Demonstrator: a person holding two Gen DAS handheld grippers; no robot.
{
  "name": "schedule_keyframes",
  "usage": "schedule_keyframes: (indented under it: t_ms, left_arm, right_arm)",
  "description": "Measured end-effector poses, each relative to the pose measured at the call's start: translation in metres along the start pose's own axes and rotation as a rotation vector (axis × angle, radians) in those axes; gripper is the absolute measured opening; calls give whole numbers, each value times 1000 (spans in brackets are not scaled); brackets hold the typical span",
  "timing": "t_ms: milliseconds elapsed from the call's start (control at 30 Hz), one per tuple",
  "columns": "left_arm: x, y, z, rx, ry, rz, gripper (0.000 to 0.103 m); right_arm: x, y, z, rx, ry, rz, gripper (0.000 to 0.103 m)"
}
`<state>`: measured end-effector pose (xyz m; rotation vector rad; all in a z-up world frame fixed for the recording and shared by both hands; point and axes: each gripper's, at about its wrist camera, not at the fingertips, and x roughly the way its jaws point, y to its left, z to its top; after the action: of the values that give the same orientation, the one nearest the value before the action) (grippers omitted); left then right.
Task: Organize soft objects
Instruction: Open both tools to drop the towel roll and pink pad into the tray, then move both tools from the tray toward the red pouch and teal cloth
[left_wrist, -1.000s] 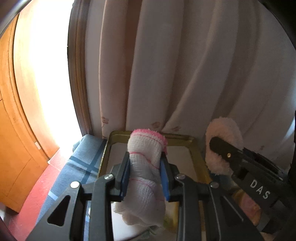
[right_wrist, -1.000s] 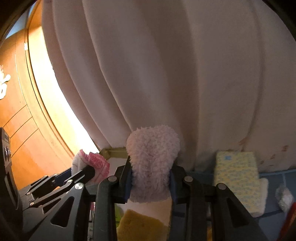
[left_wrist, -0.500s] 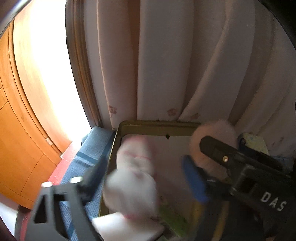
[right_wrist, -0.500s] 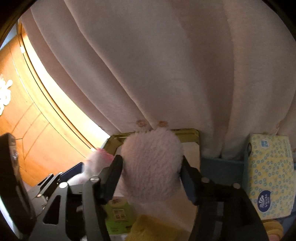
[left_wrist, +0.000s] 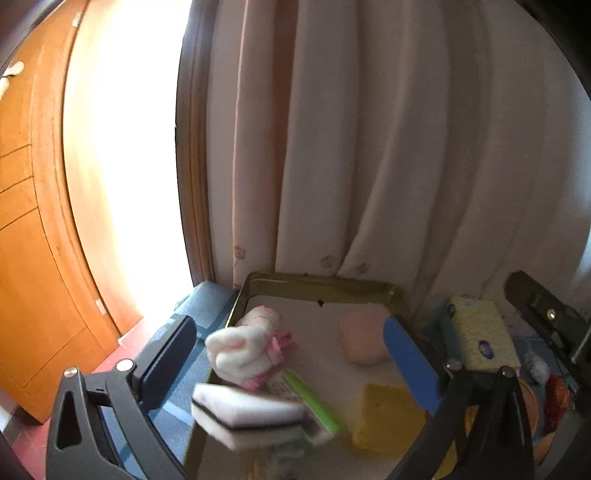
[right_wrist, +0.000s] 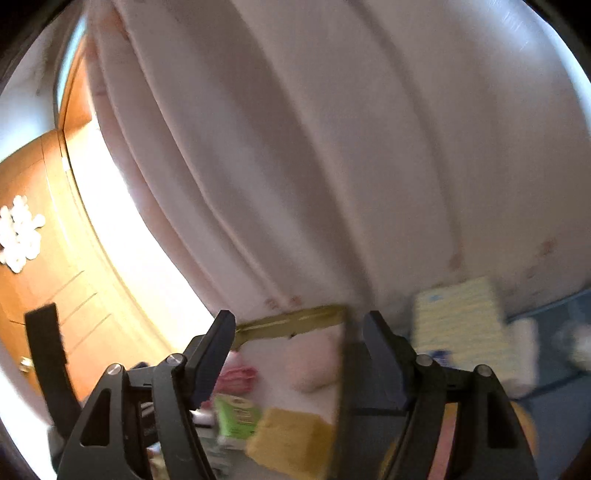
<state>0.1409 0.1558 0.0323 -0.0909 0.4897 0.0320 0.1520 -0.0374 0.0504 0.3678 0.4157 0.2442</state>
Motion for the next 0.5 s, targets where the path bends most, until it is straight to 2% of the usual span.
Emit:
schedule_keyframes:
  t_ms: [167,267,400,500]
  left_arm:
    - [-20,-22,-19,42,-82,16,103]
    - [-30,-33,-27,43,-113,-7,103]
    - [-39,-47,-37,62,-179,-4,103]
    - [-45,-57,-45,70,-224,13,103]
  right_arm:
    - [-56,-5,-23,-108,-192,-185,84]
    - [-79,-10,-31,-159,-267,-265,88]
    - [-99,-14,-36,-209,-334,-326,88]
    - [-103,-16,-40,-244,-341,-349,89]
